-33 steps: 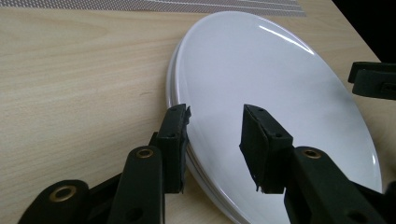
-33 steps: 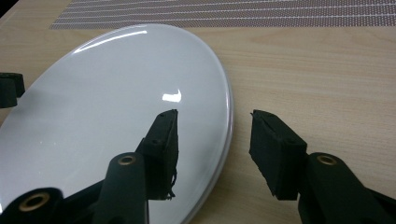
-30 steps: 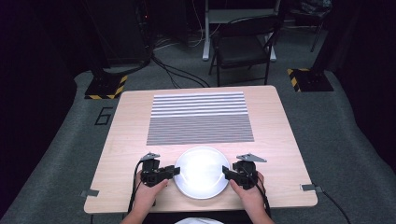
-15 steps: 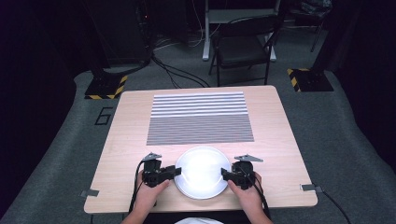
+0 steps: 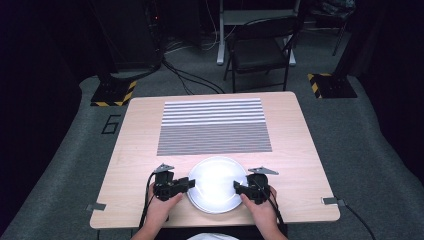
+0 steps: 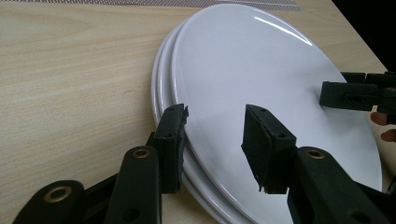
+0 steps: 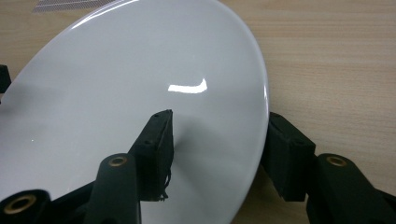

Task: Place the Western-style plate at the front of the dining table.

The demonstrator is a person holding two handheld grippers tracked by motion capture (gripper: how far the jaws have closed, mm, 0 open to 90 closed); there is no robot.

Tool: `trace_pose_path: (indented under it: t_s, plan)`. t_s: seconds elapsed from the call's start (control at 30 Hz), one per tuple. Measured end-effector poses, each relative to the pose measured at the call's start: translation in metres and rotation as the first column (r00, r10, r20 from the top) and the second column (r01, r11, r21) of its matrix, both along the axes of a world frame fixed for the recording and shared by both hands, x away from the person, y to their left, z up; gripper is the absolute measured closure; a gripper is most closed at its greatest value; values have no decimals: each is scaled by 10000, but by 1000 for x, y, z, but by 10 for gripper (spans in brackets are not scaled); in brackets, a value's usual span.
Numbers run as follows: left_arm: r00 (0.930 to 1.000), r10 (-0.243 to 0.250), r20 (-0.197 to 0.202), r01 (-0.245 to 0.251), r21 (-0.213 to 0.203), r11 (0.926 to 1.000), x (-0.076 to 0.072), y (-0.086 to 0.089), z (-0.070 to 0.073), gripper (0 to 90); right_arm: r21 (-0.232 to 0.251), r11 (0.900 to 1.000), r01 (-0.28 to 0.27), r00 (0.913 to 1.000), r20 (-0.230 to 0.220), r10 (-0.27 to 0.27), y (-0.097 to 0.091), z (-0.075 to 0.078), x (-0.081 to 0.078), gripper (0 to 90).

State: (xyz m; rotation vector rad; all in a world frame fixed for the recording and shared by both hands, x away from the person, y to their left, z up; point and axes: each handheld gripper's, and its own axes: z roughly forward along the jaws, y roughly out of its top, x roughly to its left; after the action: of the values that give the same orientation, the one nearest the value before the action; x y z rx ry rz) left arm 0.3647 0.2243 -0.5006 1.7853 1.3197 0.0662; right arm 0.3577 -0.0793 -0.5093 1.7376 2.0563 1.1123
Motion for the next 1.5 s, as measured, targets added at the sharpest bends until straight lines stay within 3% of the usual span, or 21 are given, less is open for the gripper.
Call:
trace_pose_path:
  t_s: [0.53, 0.87, 1.2, 1.27, 1.33, 1.5]
  plan:
    - [9987, -511, -74, 510, -150, 9986, 8, -20, -5, 588, 570, 9960, 694, 9969, 330, -713, -24, 16, 2, 483]
    - [9947, -1023, -135, 1015, -547, 9933, 15, -38, -8, 592, 641, 9907, 1202, 9914, 445, -1231, -41, 20, 2, 484]
    - [9888, -1486, -129, 1477, -531, 9876, 16, -47, -9, 585, 242, 9895, 1423, 9862, 819, -1438, -50, 23, -4, 486]
    - [9885, -1507, -123, 1499, -493, 9875, 15, -50, -9, 584, 112, 9892, 1461, 9853, 875, -1465, -54, 28, -12, 487]
    - [9881, -1537, -103, 1531, -469, 9871, 15, -50, -9, 585, 52, 9890, 1481, 9852, 868, -1480, -55, 30, -15, 487]
    - [9869, -1607, -118, 1600, -449, 9861, 14, -51, -9, 585, -629, 9884, 1385, 9894, 526, -1353, -58, 36, -25, 518]
